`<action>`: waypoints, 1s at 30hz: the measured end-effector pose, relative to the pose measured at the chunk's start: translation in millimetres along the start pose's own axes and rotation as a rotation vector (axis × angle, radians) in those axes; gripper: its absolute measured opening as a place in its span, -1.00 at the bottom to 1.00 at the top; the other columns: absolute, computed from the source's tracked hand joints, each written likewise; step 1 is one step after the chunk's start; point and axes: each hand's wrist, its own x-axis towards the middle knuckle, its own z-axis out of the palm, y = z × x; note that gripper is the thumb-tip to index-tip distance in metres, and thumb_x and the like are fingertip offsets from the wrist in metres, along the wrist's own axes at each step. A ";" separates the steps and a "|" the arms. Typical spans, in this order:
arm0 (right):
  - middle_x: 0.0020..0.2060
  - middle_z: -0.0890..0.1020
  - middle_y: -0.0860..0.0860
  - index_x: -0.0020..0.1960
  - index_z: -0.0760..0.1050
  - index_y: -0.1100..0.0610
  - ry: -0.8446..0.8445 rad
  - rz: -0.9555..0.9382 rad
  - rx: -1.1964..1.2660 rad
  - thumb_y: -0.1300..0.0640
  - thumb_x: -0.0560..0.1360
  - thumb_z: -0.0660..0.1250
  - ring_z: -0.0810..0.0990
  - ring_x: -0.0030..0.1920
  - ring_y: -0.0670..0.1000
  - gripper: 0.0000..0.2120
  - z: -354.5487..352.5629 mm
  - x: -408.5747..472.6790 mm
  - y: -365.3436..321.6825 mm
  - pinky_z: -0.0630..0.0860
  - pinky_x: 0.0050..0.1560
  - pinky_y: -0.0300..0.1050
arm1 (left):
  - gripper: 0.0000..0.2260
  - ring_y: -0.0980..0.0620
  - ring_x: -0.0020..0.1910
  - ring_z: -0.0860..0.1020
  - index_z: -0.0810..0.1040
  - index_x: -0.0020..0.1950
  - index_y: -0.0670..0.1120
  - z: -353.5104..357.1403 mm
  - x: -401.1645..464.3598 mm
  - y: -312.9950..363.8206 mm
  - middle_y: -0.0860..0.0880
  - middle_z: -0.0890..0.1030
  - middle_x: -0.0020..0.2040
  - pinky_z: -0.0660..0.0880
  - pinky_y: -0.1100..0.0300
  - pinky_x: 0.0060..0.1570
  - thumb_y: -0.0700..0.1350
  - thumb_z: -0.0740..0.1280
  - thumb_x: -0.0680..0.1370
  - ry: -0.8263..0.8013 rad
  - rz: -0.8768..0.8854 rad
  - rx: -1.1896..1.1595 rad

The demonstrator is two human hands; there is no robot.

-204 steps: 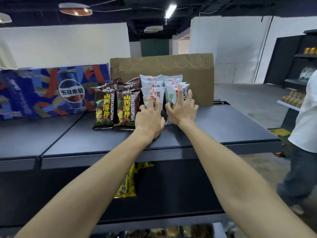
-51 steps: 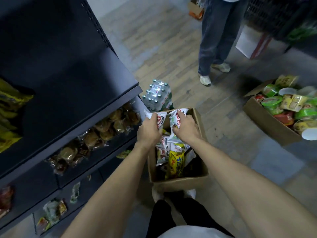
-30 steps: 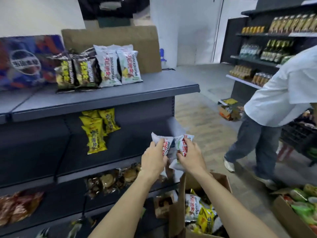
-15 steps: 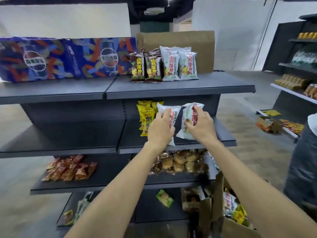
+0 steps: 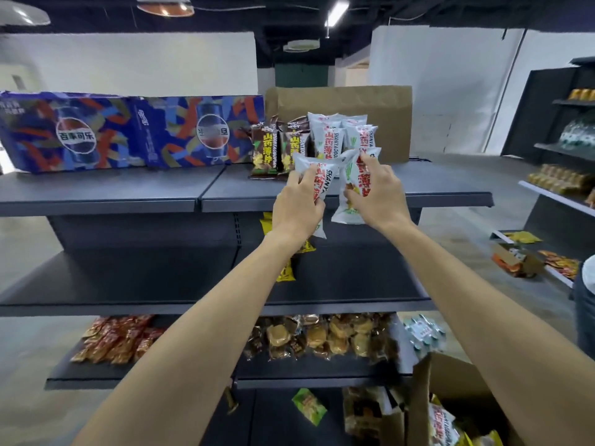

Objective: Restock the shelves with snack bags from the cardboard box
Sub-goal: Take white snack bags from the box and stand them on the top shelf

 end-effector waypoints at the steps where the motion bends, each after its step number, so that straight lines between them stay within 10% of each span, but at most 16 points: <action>1: 0.21 0.47 0.13 0.51 0.23 0.01 0.009 -0.001 -0.002 0.10 0.50 0.41 0.49 0.18 0.12 -0.36 0.3 9.6 4.2 0.46 0.13 -0.04 | -0.48 -0.17 0.02 0.54 0.28 0.49 -0.04 5.5 9.3 2.5 -0.14 0.45 0.22 0.45 0.06 -0.11 -0.13 0.33 0.54 0.006 0.008 -0.001; 22: 0.31 0.36 0.14 0.55 0.09 -0.03 -0.044 0.039 0.001 0.11 0.56 0.30 0.49 0.17 0.22 -0.36 77.4 188.7 116.9 0.50 0.15 0.14 | -0.49 -0.20 -0.01 0.53 0.25 0.50 -0.07 132.4 173.3 -8.0 -0.20 0.43 0.22 0.39 0.14 -0.15 -0.12 0.29 0.57 0.018 -0.066 0.020; 30: 0.54 -0.15 0.17 0.56 -0.25 -0.12 -0.170 0.113 -0.209 -0.24 0.50 0.26 0.21 0.39 0.32 -0.13 117.8 186.9 133.2 0.25 0.31 0.30 | -0.33 -0.33 0.07 0.44 -0.10 0.59 -0.14 183.2 180.3 -25.6 -0.34 0.28 0.34 0.43 -0.09 0.02 0.03 0.14 0.59 -0.006 -0.122 0.176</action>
